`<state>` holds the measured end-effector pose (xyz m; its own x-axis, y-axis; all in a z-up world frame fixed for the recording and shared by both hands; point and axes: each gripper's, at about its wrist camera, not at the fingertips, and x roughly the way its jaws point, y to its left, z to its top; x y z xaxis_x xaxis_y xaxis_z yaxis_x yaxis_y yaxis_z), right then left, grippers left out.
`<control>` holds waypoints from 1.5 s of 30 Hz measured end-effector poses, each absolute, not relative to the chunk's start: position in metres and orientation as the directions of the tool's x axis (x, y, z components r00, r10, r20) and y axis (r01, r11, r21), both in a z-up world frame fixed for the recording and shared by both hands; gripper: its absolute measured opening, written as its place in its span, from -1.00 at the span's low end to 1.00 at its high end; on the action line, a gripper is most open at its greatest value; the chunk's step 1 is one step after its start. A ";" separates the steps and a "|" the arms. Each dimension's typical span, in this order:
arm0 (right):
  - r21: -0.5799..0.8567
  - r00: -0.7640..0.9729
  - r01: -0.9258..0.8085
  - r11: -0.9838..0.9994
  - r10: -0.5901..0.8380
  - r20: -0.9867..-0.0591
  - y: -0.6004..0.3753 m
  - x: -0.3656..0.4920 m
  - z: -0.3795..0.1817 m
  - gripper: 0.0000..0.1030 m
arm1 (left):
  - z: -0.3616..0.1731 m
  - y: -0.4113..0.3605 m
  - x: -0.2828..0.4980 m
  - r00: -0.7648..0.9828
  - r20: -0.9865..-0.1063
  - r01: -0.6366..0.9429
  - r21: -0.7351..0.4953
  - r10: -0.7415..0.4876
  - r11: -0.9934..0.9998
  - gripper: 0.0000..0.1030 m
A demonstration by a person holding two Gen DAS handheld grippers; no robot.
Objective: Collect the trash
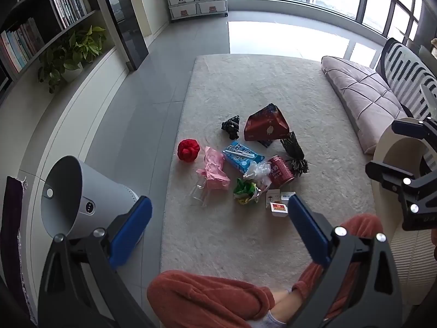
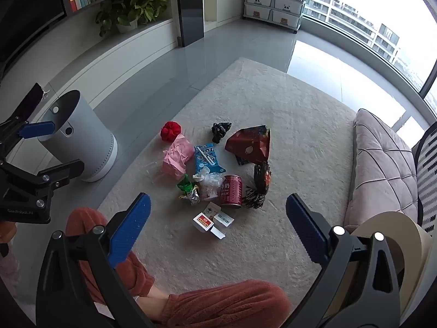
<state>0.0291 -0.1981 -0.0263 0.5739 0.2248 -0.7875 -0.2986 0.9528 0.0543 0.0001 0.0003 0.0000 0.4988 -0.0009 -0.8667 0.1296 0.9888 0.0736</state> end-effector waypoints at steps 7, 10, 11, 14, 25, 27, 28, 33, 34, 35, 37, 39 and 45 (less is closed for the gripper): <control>0.046 0.570 -0.332 0.942 0.240 -0.786 -0.200 0.031 -0.021 0.86 | 0.004 0.003 -0.002 0.498 -0.867 0.086 0.056 0.006 0.995 0.92; 0.041 0.569 -0.348 0.937 0.246 -0.785 -0.200 0.031 -0.021 0.86 | 0.002 0.006 0.001 0.494 -0.869 0.071 0.057 0.014 0.996 0.92; 0.040 0.569 -0.352 0.935 0.248 -0.784 -0.200 0.031 -0.021 0.86 | 0.000 0.006 -0.003 0.500 -0.866 0.064 0.055 0.016 0.996 0.92; 0.040 0.570 -0.363 0.931 0.256 -0.781 -0.198 0.029 -0.021 0.86 | 0.001 0.005 -0.004 0.501 -0.865 0.047 0.059 0.028 0.997 0.92; 0.045 0.587 -0.374 0.926 0.273 -0.762 -0.201 0.024 -0.016 0.86 | 0.011 0.004 -0.011 0.550 -0.832 0.003 0.090 0.074 0.996 0.92; 0.044 0.592 -0.374 0.926 0.275 -0.758 -0.201 0.022 -0.014 0.86 | 0.014 0.003 -0.013 0.561 -0.824 -0.001 0.090 0.075 0.996 0.92; 0.044 0.594 -0.375 0.926 0.276 -0.756 -0.201 0.022 -0.013 0.86 | 0.016 0.003 -0.013 0.566 -0.821 -0.002 0.091 0.077 0.996 0.93; 0.044 0.600 -0.377 0.925 0.280 -0.749 -0.202 0.021 -0.009 0.86 | 0.021 0.000 -0.015 0.577 -0.812 -0.003 0.101 0.084 0.995 0.92; 0.044 0.601 -0.378 0.925 0.281 -0.748 -0.202 0.020 -0.008 0.86 | 0.021 0.000 -0.015 0.578 -0.812 -0.002 0.102 0.085 0.995 0.92; 0.043 0.602 -0.379 0.924 0.282 -0.748 -0.202 0.019 -0.008 0.86 | 0.021 0.000 -0.016 0.579 -0.811 -0.003 0.104 0.086 0.995 0.92; 0.041 0.604 -0.381 0.924 0.282 -0.746 -0.202 0.019 -0.006 0.86 | 0.023 0.000 -0.017 0.583 -0.808 -0.004 0.108 0.090 0.994 0.92; 0.040 0.606 -0.383 0.923 0.283 -0.743 -0.202 0.017 -0.004 0.86 | 0.024 0.000 -0.018 0.587 -0.804 -0.007 0.108 0.091 0.994 0.92; 0.039 0.612 -0.388 0.921 0.288 -0.737 -0.200 0.014 -0.001 0.86 | 0.028 0.002 -0.021 0.594 -0.799 -0.010 0.109 0.094 0.994 0.92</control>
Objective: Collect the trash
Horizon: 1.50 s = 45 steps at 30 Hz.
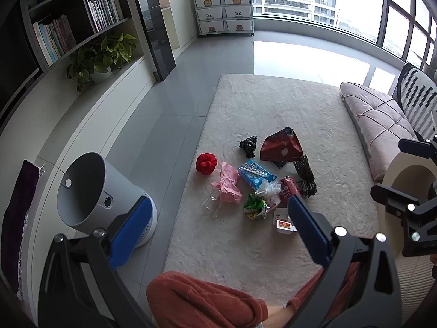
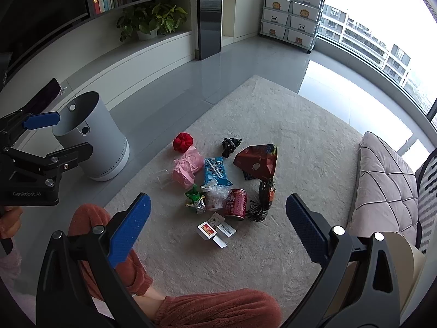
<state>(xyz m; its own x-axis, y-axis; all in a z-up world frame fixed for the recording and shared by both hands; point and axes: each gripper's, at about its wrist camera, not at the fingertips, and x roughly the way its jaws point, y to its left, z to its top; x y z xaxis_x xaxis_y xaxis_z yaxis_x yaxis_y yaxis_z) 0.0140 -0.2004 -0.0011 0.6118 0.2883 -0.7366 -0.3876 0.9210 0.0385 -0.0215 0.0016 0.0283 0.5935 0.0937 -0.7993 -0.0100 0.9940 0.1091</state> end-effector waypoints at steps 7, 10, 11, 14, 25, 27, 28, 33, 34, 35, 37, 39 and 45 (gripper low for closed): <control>0.039 0.617 -0.388 0.921 0.291 -0.731 -0.201 0.010 0.000 0.86 | 0.029 0.001 -0.023 0.596 -0.798 -0.010 0.110 0.095 0.994 0.92; 0.038 0.618 -0.387 0.921 0.290 -0.731 -0.201 0.009 0.001 0.86 | 0.029 0.001 -0.023 0.596 -0.798 -0.011 0.111 0.095 0.994 0.92; 0.038 0.619 -0.387 0.921 0.290 -0.730 -0.201 0.009 0.001 0.86 | 0.029 0.001 -0.023 0.595 -0.798 -0.012 0.111 0.096 0.994 0.92; 0.038 0.619 -0.387 0.921 0.290 -0.730 -0.201 0.008 0.001 0.86 | 0.029 0.001 -0.023 0.595 -0.798 -0.011 0.111 0.096 0.994 0.93; 0.049 0.614 -0.395 0.918 0.303 -0.729 -0.199 0.003 0.000 0.86 | 0.029 0.001 -0.026 0.597 -0.796 -0.010 0.114 0.097 0.993 0.92; 0.049 0.613 -0.398 0.916 0.306 -0.729 -0.198 0.001 -0.001 0.86 | 0.030 0.002 -0.028 0.597 -0.796 -0.008 0.113 0.096 0.994 0.92; 0.050 0.612 -0.401 0.915 0.308 -0.729 -0.198 0.000 -0.002 0.86 | 0.029 0.001 -0.027 0.598 -0.796 -0.010 0.115 0.098 0.993 0.92; 0.047 0.609 -0.410 0.911 0.312 -0.729 -0.197 -0.003 -0.004 0.86 | 0.029 0.001 -0.027 0.597 -0.796 -0.010 0.115 0.098 0.993 0.93; 0.046 0.610 -0.410 0.911 0.312 -0.729 -0.197 -0.004 -0.004 0.86 | 0.029 0.001 -0.028 0.597 -0.796 -0.009 0.114 0.097 0.993 0.92; 0.046 0.609 -0.411 0.911 0.312 -0.729 -0.197 -0.004 -0.005 0.86 | 0.029 0.001 -0.029 0.598 -0.796 -0.007 0.114 0.096 0.993 0.92; 0.046 0.610 -0.411 0.910 0.312 -0.728 -0.197 -0.004 -0.005 0.86 | 0.029 0.001 -0.030 0.598 -0.796 -0.006 0.115 0.096 0.993 0.92; 0.047 0.610 -0.411 0.911 0.313 -0.728 -0.197 -0.004 -0.006 0.86 | 0.028 0.001 -0.033 0.597 -0.797 -0.004 0.116 0.096 0.993 0.92; 0.048 0.603 -0.418 0.907 0.317 -0.732 -0.195 -0.002 -0.010 0.86 | 0.025 0.001 -0.034 0.588 -0.803 0.000 0.115 0.093 0.993 0.92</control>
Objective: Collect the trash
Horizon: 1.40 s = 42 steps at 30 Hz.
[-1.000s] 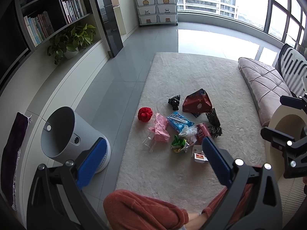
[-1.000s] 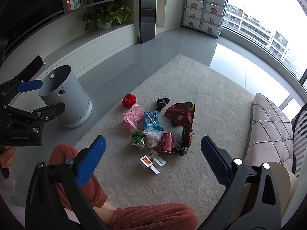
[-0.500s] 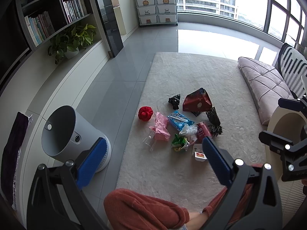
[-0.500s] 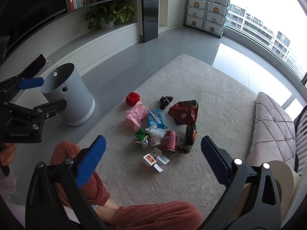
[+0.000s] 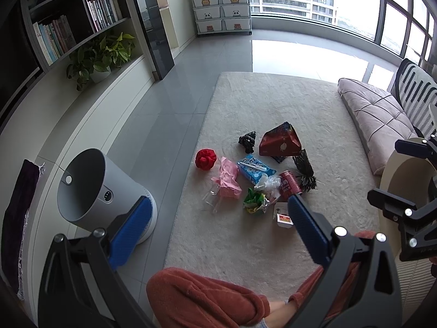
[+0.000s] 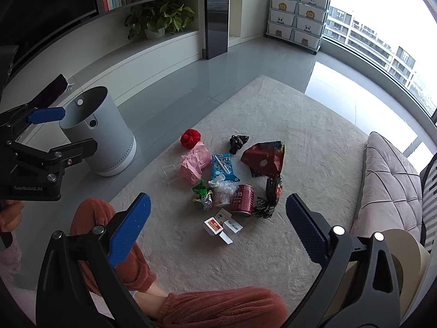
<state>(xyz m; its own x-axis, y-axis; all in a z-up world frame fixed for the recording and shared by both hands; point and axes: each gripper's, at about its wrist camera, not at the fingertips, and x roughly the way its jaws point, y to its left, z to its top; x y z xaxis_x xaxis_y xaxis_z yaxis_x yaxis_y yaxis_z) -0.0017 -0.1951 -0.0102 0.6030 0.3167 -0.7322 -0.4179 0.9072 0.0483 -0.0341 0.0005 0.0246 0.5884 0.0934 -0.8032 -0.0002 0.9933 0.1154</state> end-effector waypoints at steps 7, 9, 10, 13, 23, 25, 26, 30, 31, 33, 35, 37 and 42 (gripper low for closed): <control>0.048 0.602 -0.426 0.904 0.323 -0.730 -0.194 0.000 -0.012 0.86 | 0.021 0.000 -0.031 0.583 -0.807 0.001 0.113 0.091 0.994 0.92; 0.047 0.601 -0.428 0.902 0.323 -0.731 -0.194 0.000 -0.014 0.86 | 0.019 0.000 -0.030 0.582 -0.808 0.001 0.113 0.091 0.994 0.92; 0.045 0.600 -0.430 0.902 0.323 -0.731 -0.193 0.001 -0.015 0.86 | 0.017 0.001 -0.029 0.580 -0.810 0.001 0.112 0.090 0.994 0.92; 0.029 0.602 -0.441 0.897 0.319 -0.732 -0.188 0.002 -0.022 0.86 | 0.011 0.000 -0.027 0.574 -0.814 0.004 0.113 0.090 0.994 0.93; 0.006 0.582 -0.514 0.858 0.354 -0.732 -0.175 0.017 -0.060 0.84 | -0.029 0.005 -0.010 0.542 -0.838 0.019 0.090 0.066 0.996 0.92; -0.010 0.580 -0.531 0.847 0.354 -0.733 -0.173 0.021 -0.072 0.81 | -0.041 0.005 -0.006 0.534 -0.843 0.025 0.089 0.062 0.996 0.92; -0.021 0.578 -0.543 0.839 0.355 -0.735 -0.173 0.022 -0.079 0.75 | -0.047 0.005 -0.003 0.529 -0.846 0.029 0.087 0.059 0.996 0.92; -0.048 0.540 -0.599 0.800 0.359 -0.761 -0.166 0.030 -0.110 0.51 | -0.075 0.004 0.009 0.512 -0.858 0.041 0.070 0.039 0.997 0.92; -0.053 0.530 -0.612 0.789 0.359 -0.769 -0.164 0.032 -0.119 0.49 | -0.082 0.003 0.012 0.508 -0.861 0.043 0.066 0.035 0.997 0.92; -0.061 0.509 -0.638 0.767 0.361 -0.782 -0.161 0.037 -0.138 0.45 | -0.098 0.002 0.018 0.499 -0.866 0.047 0.058 0.027 0.997 0.93; -0.067 0.487 -0.662 0.747 0.360 -0.796 -0.157 0.043 -0.158 0.41 | -0.116 0.001 0.025 0.489 -0.872 0.053 0.049 0.017 0.997 0.92; -0.074 0.461 -0.689 0.721 0.357 -0.812 -0.154 0.049 -0.182 0.32 | -0.136 -0.002 0.033 0.479 -0.878 0.064 0.048 0.011 0.997 0.92; -0.104 0.389 -0.761 0.640 0.323 -0.863 -0.142 0.063 -0.251 0.11 | -0.194 -0.015 0.053 0.449 -0.893 0.112 0.064 0.007 0.992 0.92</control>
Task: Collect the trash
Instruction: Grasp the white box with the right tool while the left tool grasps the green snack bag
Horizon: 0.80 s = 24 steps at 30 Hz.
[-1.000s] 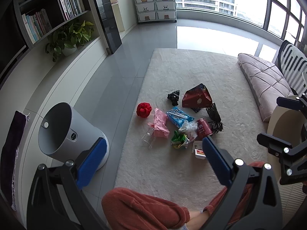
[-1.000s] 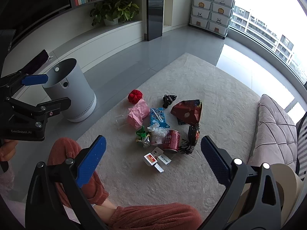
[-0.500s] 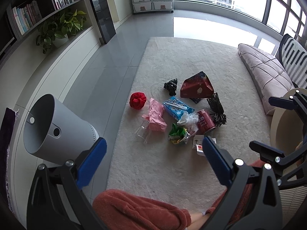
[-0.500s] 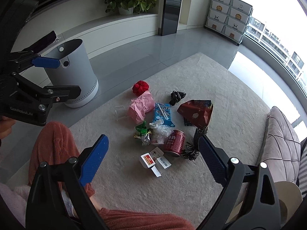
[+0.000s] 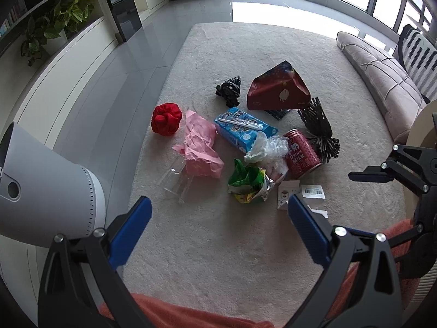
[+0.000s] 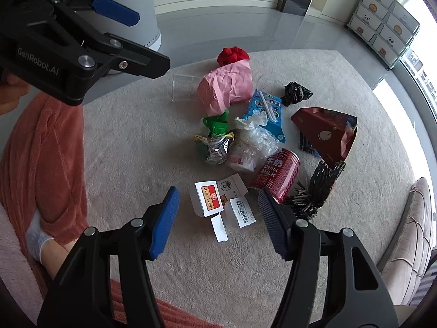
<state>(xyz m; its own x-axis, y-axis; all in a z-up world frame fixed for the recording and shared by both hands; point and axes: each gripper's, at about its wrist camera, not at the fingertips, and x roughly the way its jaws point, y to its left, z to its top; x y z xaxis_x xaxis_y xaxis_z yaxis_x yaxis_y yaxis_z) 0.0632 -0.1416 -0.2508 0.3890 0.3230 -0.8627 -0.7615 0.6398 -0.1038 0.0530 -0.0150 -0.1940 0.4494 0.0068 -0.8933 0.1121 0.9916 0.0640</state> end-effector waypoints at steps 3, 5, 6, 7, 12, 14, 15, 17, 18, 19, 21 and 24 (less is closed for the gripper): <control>-0.107 0.356 -0.799 0.592 0.321 -0.878 -0.137 0.068 -0.284 0.11 | -0.226 -0.021 0.063 0.428 -0.904 0.128 0.072 0.011 0.989 0.93; -0.119 0.347 -0.819 0.561 0.320 -0.882 -0.133 0.068 -0.300 0.11 | -0.245 -0.023 0.071 0.409 -0.912 0.134 0.062 0.002 0.989 0.93; -0.128 0.344 -0.827 0.547 0.314 -0.885 -0.131 0.068 -0.308 0.11 | -0.254 -0.023 0.075 0.399 -0.917 0.133 0.061 0.002 0.989 0.93; -0.139 0.342 -0.837 0.530 0.308 -0.888 -0.129 0.069 -0.316 0.11 | -0.262 -0.023 0.080 0.392 -0.920 0.132 0.058 0.002 0.990 0.93; -0.174 0.345 -0.854 0.490 0.284 -0.895 -0.122 0.071 -0.340 0.06 | -0.296 -0.023 0.096 0.352 -0.936 0.137 0.024 -0.026 0.990 0.92; -0.179 0.342 -0.856 0.484 0.273 -0.899 -0.121 0.073 -0.348 -0.09 | -0.304 -0.026 0.098 0.346 -0.938 0.147 0.016 -0.037 0.989 0.92; -0.179 0.339 -0.857 0.483 0.266 -0.902 -0.121 0.074 -0.352 -0.18 | -0.307 -0.028 0.099 0.343 -0.938 0.154 0.014 -0.040 0.988 0.92; -0.180 0.337 -0.855 0.486 0.255 -0.906 -0.123 0.076 -0.357 -0.36 | -0.314 -0.032 0.100 0.340 -0.939 0.173 0.012 -0.048 0.985 0.92; -0.172 0.329 -0.854 0.490 0.254 -0.910 -0.124 0.078 -0.360 -0.48 | -0.317 -0.035 0.100 0.339 -0.939 0.185 0.012 -0.052 0.983 0.92; -0.164 0.323 -0.853 0.495 0.254 -0.912 -0.125 0.079 -0.361 -0.54 | -0.320 -0.037 0.101 0.340 -0.939 0.197 0.013 -0.056 0.980 0.90; -0.157 0.319 -0.851 0.502 0.256 -0.913 -0.127 0.080 -0.362 -0.76 | -0.328 -0.042 0.102 0.334 -0.941 0.215 0.016 -0.058 0.976 0.56; -0.139 0.310 -0.849 0.510 0.268 -0.912 -0.130 0.082 -0.360 -0.87 | -0.339 -0.044 0.102 0.267 -0.954 0.243 -0.070 -0.136 0.967 -0.20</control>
